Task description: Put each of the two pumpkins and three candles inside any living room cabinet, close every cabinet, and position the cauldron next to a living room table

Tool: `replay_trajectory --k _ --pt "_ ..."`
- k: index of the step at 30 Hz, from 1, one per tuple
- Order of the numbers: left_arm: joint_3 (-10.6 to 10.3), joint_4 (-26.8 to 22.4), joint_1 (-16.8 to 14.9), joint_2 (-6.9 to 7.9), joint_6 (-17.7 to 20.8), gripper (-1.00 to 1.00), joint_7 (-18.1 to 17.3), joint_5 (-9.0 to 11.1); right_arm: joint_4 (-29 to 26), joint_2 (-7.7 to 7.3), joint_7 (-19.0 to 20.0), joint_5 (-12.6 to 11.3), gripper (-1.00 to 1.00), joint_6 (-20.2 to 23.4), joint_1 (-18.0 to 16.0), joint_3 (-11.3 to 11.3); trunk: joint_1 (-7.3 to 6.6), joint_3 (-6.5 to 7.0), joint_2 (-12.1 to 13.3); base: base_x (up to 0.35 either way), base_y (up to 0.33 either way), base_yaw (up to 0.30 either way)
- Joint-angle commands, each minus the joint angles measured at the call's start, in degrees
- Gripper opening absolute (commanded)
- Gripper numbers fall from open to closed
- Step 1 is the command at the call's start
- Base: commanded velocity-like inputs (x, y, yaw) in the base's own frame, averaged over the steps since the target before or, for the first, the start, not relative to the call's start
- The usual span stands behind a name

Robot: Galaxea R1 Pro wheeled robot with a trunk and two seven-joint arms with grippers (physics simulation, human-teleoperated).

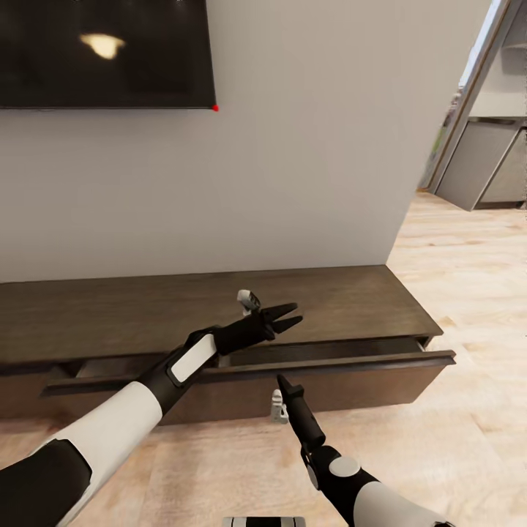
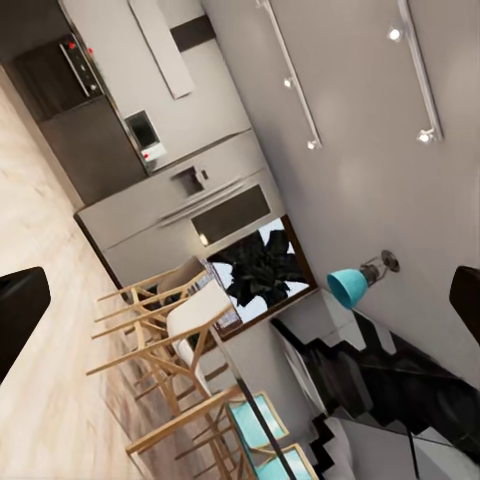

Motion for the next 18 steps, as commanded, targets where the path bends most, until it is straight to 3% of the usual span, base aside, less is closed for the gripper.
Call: replay_trajectory --k 1,13,18 --pt "0.0 0.0 0.0 0.0 0.0 1.0 0.0 0.0 -0.2 0.02 -0.3 -0.2 -1.0 -0.3 0.0 0.0 -0.01 0.01 0.0 -0.3 0.0 0.0" --pt "0.0 0.0 0.1 0.01 0.0 1.0 0.0 -0.1 -0.2 0.27 -0.6 -0.2 -1.0 -0.7 0.0 -0.2 -0.01 0.01 0.0 -0.322 0.0 0.0" --pt "0.0 0.0 0.0 0.01 -0.1 1.0 0.0 0.0 -0.2 0.19 -0.6 -0.2 -1.0 -1.0 0.0 -0.6 -0.01 0.01 0.0 -0.073 0.0 0.0"
